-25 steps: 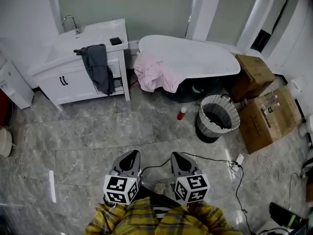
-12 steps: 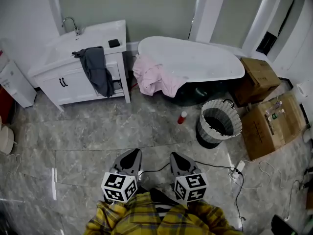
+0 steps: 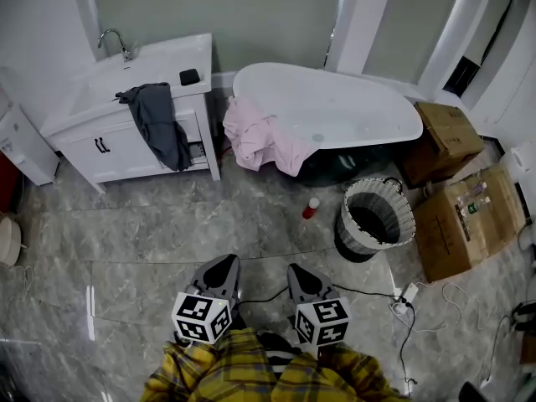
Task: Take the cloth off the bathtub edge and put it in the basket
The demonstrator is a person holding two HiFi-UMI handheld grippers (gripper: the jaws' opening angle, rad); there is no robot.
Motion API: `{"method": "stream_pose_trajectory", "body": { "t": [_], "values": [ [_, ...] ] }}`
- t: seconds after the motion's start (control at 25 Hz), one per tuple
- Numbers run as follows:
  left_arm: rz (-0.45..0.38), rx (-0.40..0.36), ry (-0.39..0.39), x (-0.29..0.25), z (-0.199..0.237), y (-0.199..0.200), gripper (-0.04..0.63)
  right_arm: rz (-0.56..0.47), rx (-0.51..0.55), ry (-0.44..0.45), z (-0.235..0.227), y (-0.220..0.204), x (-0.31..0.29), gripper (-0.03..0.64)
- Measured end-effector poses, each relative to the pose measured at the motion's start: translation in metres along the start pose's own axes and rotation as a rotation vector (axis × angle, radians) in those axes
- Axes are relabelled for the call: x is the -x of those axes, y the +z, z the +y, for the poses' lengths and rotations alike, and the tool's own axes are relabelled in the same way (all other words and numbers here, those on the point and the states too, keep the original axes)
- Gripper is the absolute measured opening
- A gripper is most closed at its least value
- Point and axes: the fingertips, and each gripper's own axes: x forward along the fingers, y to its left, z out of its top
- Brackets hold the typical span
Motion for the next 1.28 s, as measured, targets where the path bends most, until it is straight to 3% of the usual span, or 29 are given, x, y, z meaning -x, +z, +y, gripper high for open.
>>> {"method": "stream_pose_trajectory", "body": {
  "t": [0.28, 0.6, 0.84, 1.08, 1.28],
  "values": [
    [0.015, -0.039, -0.043, -0.058, 0.037, 0.020, 0.023, -0.002, -0.014, -0.032, -0.022, 0.019, -0.051, 0.026],
    [0.048, -0.133, -0.066, -0.130, 0.094, 0.050, 0.025, -0.049, -0.013, -0.083, -0.040, 0.073, -0.131, 0.028],
    [0.077, -0.135, -0.124, -0.175, 0.128, 0.067, 0.026, -0.039, -0.028, -0.128, -0.058, 0.095, -0.182, 0.038],
    [0.116, -0.148, -0.148, -0.206, 0.162, 0.073, 0.058, -0.027, -0.059, -0.193, -0.081, 0.102, -0.217, 0.151],
    [0.144, -0.150, -0.150, -0.225, 0.182, 0.072, 0.101, -0.012, -0.075, -0.223, -0.097, 0.102, -0.235, 0.181]
  ]
}}
